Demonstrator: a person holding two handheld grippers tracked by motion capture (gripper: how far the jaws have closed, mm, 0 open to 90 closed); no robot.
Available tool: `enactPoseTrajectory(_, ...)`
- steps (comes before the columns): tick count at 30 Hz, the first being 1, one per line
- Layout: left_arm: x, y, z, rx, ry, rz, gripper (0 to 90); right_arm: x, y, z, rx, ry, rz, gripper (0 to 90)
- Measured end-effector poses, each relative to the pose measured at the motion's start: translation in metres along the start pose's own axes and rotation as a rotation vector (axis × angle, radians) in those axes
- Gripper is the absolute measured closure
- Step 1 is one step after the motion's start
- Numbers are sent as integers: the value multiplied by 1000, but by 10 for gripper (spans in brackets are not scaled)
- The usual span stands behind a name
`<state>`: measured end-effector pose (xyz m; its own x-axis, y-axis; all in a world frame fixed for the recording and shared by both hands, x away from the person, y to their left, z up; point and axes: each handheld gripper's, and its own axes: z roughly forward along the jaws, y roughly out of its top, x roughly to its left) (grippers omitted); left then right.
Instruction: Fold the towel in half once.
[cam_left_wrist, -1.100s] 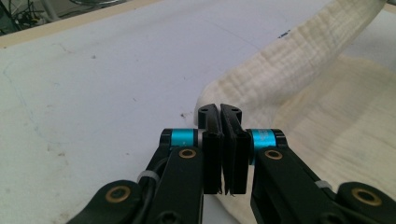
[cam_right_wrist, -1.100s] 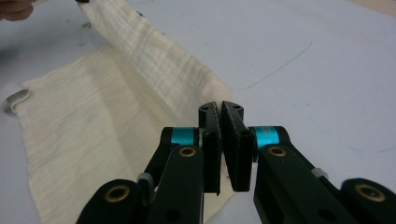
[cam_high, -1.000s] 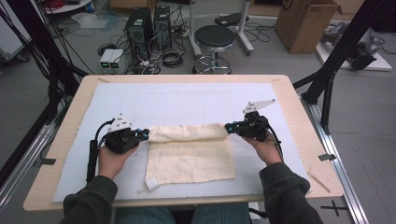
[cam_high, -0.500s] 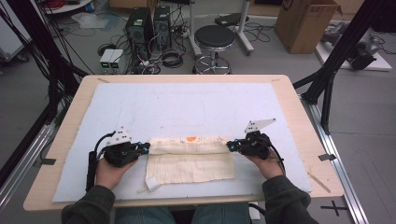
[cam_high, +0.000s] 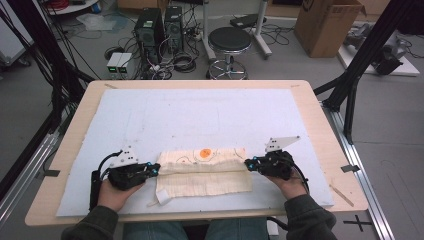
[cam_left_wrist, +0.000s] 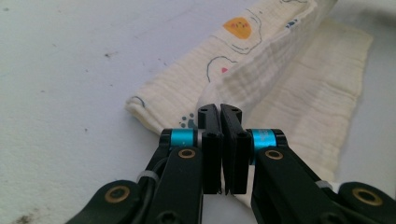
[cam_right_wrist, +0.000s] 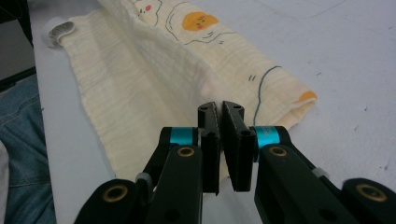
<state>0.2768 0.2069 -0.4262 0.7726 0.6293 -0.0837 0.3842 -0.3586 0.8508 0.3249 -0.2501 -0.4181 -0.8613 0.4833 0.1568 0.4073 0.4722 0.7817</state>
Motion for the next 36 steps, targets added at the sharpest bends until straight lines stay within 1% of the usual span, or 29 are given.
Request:
enactPoseTrajectory(1,-1,-1,0,13,-6,8,866,1,-1,0,1,-2,-2,850)
enactPoseTrajectory(4,-3,-3,1,24,-17,16,866,3,-3,-2,6,3,0,850)
enactPoseTrajectory(5,-5,-4,1,26,-23,14,867,3,-4,-2,5,4,-7,849)
enactPoseTrajectory(6,-5,-4,0,33,-25,23,866,4,-4,-3,7,6,-1,848)
enactPoseTrajectory(9,-7,-5,-1,28,-46,17,862,5,-7,-3,12,12,-4,827)
enactPoseTrajectory(10,-8,-5,-2,22,-48,10,854,6,-7,-4,10,22,-1,815)
enactPoseTrajectory(11,-8,-5,-3,15,-62,6,832,7,-8,-4,11,26,-2,804)
enactPoseTrajectory(13,-8,-4,-7,-12,-92,0,753,8,-9,-7,-3,31,-6,778)
enactPoseTrajectory(14,-8,-4,-9,-27,-99,-4,749,9,-9,-8,-9,40,-8,774)
enactPoseTrajectory(16,-7,-3,-12,-51,-118,-17,707,11,-9,-11,-17,43,-13,760)
enactPoseTrajectory(18,-7,-3,-13,-62,-117,-24,689,13,-9,-13,-29,45,-19,744)
enactPoseTrajectory(20,-7,-3,-11,-48,-118,-22,692,13,-8,-13,-30,50,-21,739)
enactPoseTrajectory(21,-7,-3,-10,-35,-111,-18,693,13,-8,-12,-24,53,-20,734)
enactPoseTrajectory(23,-8,-4,-6,-16,-110,-14,717,14,-8,-7,-10,54,-32,724)
enactPoseTrajectory(24,-9,-4,-4,-4,-115,-12,720,15,-9,-5,4,62,-34,719)
enactPoseTrajectory(26,-10,-6,0,36,-129,5,724,16,-9,0,31,71,-43,707)
enactPoseTrajectory(27,-10,-7,2,60,-136,20,723,16,-10,3,44,71,-58,702)
enactPoseTrajectory(28,-10,-8,4,74,-149,28,710,17,-10,6,60,78,-66,696)
enactPoseTrajectory(29,-10,-9,5,85,-165,26,682,18,-11,8,78,84,-74,693)
enactPoseTrajectory(30,-10,-10,7,100,-171,27,659,19,-11,10,98,84,-82,693)
enactPoseTrajectory(31,-10,-11,8,108,-178,24,649,19,-12,11,109,89,-90,687)
enactPoseTrajectory(33,-10,-12,11,136,-180,34,650,19,-14,14,127,103,-86,663)
enactPoseTrajectory(34,-10,-13,11,141,-181,32,649,19,-14,15,136,115,-90,654)
enactPoseTrajectory(36,-9,-13,12,140,-192,26,645,19,-15,16,146,118,-101,651)
